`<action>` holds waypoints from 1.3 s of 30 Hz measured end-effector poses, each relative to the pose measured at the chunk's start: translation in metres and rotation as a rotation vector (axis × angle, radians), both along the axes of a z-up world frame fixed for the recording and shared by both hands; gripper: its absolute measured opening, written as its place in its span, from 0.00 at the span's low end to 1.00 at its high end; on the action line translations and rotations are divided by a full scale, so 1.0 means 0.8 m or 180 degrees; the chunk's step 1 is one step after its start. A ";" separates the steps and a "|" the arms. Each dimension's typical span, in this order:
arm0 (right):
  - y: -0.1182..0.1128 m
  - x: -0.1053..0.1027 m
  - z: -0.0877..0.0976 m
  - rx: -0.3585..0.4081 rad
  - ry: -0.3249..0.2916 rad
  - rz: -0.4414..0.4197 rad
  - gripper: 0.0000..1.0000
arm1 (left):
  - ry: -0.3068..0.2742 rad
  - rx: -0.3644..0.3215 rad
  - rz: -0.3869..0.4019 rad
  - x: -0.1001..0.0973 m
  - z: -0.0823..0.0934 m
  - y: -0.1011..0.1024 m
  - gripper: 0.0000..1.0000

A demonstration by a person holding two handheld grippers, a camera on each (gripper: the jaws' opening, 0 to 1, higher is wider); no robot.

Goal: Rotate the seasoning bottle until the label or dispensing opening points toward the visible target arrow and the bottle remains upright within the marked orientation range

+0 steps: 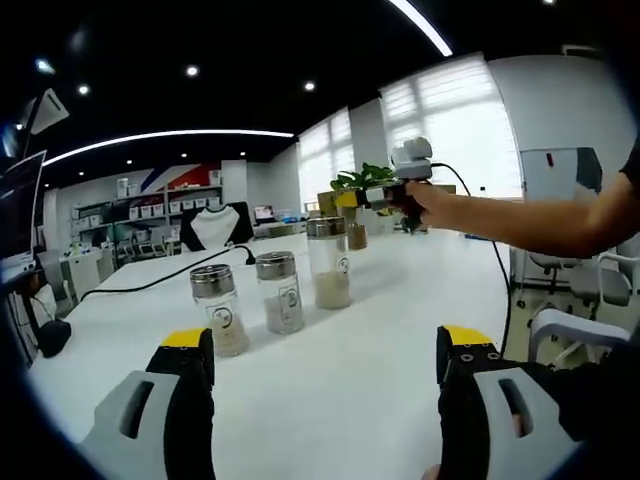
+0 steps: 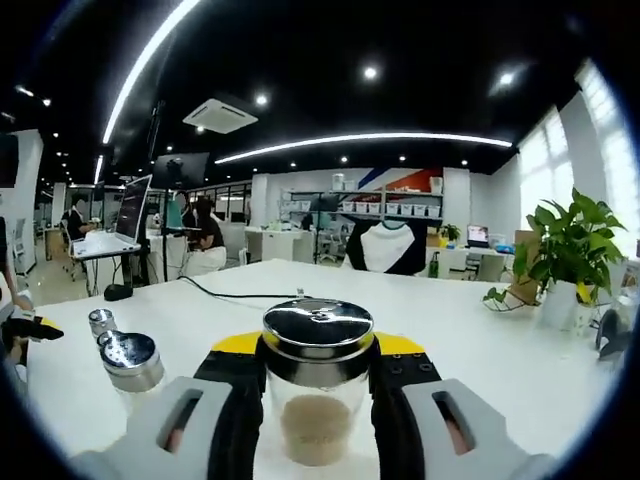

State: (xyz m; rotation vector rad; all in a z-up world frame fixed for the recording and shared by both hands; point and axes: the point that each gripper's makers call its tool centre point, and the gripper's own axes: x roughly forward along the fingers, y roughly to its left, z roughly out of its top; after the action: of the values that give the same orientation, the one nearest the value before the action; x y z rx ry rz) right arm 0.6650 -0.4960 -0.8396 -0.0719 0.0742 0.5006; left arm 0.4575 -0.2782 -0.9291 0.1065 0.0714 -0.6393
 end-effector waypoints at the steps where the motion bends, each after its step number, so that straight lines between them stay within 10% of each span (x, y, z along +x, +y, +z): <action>1: -0.002 -0.006 0.003 0.0048 -0.0015 -0.0035 0.38 | 0.0003 0.0002 -0.0003 0.000 0.000 -0.001 0.98; 18: -0.003 -0.103 0.008 -0.0029 -0.0201 -0.0012 0.38 | 0.0020 -0.0013 -0.0107 -0.007 -0.001 -0.022 0.96; 39: 0.057 -0.209 0.001 0.0265 -0.0311 0.0754 0.37 | -0.0092 -0.0043 -0.0432 -0.024 0.004 -0.059 0.81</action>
State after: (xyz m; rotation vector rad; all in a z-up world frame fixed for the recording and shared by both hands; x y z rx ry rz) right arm 0.4981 -0.4502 -0.8384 -0.0234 -0.0517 0.7355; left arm 0.4385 -0.3255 -0.9260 0.1080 0.0322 -0.7736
